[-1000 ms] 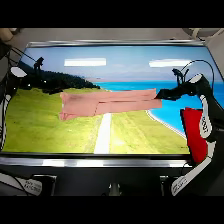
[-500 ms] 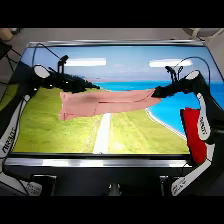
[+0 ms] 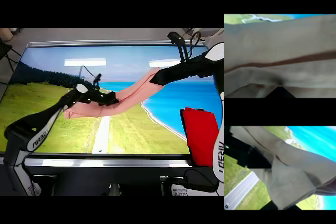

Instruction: Fold the shirts.

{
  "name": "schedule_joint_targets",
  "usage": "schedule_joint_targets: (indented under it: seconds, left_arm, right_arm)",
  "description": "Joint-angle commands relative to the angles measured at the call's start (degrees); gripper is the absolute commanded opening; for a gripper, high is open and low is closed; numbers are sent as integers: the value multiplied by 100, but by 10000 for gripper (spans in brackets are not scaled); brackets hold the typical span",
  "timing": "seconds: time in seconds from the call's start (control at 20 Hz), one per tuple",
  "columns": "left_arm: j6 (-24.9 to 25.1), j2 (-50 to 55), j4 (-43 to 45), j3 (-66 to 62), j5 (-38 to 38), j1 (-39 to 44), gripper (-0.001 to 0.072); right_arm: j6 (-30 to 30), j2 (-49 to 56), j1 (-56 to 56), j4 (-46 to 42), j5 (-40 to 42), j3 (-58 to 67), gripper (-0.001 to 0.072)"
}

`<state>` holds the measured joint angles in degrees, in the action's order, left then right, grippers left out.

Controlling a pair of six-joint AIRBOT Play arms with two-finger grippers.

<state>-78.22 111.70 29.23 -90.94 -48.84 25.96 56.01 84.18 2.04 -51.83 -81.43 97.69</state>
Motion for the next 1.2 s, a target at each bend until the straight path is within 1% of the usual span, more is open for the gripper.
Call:
schedule_joint_targets:
  seconds: [0.0,0.1,0.2,0.3,0.4,0.5,0.6,0.7,0.8,0.85,0.9,0.95,1.0,1.05,1.15]
  left_arm:
    - [186,435,-1224,-15,293,669,28]
    - [610,514,-1714,-20,391,852,27]
    - [632,363,-1626,-20,529,623,26]
    - [623,-28,-1001,-15,378,52,25]
    - [490,-619,-160,-15,13,-715,25]
    - [282,-1379,734,-15,-240,-1547,25]
    - [68,-2199,1355,-15,-289,-2341,25]
    - [61,-2942,1543,-15,-391,-3003,25]
    - [66,-3528,1541,-13,-586,-3442,26]
    - [68,-3770,1543,-2,-671,-3563,26]
    - [87,-3952,1543,4,-756,-3617,26]
    - [136,-4092,1545,4,-861,-3630,26]
    - [177,-4183,1545,9,-955,-3624,26]
    - [197,-4245,1545,9,-1064,-3604,26]
    - [293,-4275,1591,9,-1215,-3565,26]
  right_arm:
    - [190,-647,-262,-131,-120,2,17]
    - [232,-765,-260,-188,-72,2,17]
    - [289,-721,-264,-212,-66,2,17]
    - [289,-557,-396,-149,103,2,17]
    - [284,-289,-686,-57,514,2,17]
    - [282,72,-1213,81,1073,2,17]
    - [269,522,-1834,278,1729,2,17]
    - [273,1060,-2444,393,2315,2,18]
    - [326,1661,-2957,566,2743,2,21]
    - [334,1971,-3152,767,2876,2,94]
    - [332,2212,-3265,951,2970,2,442]
    - [332,2376,-3296,1021,2966,2,685]
    - [339,2420,-3239,960,2822,2,705]
    - [343,2380,-3104,850,2579,4,704]
    - [452,2092,-2583,304,1759,4,694]
